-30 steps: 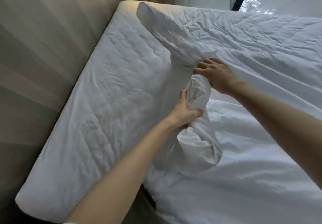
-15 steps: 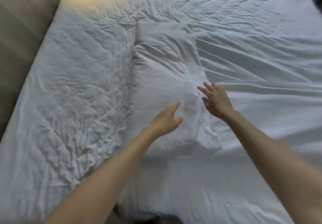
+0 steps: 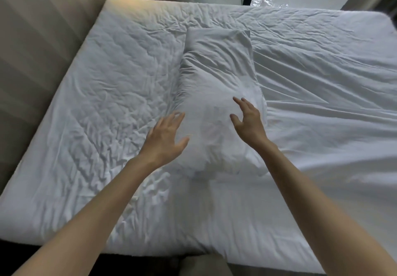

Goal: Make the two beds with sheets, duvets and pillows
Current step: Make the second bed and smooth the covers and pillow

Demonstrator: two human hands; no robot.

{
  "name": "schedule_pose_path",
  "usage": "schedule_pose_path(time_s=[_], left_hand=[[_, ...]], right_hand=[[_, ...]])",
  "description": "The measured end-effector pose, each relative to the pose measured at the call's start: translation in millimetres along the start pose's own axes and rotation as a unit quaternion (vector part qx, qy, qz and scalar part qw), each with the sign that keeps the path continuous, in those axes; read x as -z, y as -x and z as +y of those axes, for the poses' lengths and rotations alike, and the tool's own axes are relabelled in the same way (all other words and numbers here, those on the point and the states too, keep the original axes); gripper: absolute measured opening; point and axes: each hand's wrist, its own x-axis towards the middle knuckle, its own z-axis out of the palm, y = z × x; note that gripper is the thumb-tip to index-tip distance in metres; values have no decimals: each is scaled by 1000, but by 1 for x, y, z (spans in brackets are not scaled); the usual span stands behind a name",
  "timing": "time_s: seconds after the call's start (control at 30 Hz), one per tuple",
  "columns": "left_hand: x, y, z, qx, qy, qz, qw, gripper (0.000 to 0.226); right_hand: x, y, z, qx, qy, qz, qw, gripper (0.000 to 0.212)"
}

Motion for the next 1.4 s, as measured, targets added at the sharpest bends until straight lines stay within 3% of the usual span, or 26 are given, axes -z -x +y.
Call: schedule_pose_path(time_s=[0.17, 0.43, 0.77, 0.9, 1.23, 1.4], left_hand=[[5, 41, -2, 19, 3, 5, 1000, 77], [1, 79, -9, 7, 14, 3, 1000, 76], [-17, 73, 3, 15, 26, 22, 999, 73], [-36, 37, 18, 32, 28, 19, 999, 68], [-99, -128, 53, 120, 5, 43, 992, 57], [-140, -179, 38, 159, -47, 69, 984, 62]], right_hand=[[2, 32, -20, -3, 6, 16, 1000, 57], [21, 95, -31, 12, 106, 24, 994, 58], [35, 90, -2, -33, 66, 8, 997, 67], [43, 59, 20, -106, 30, -8, 994, 74], [45, -84, 121, -136, 20, -42, 990, 88], [12, -143, 166, -161, -15, -45, 986, 91]])
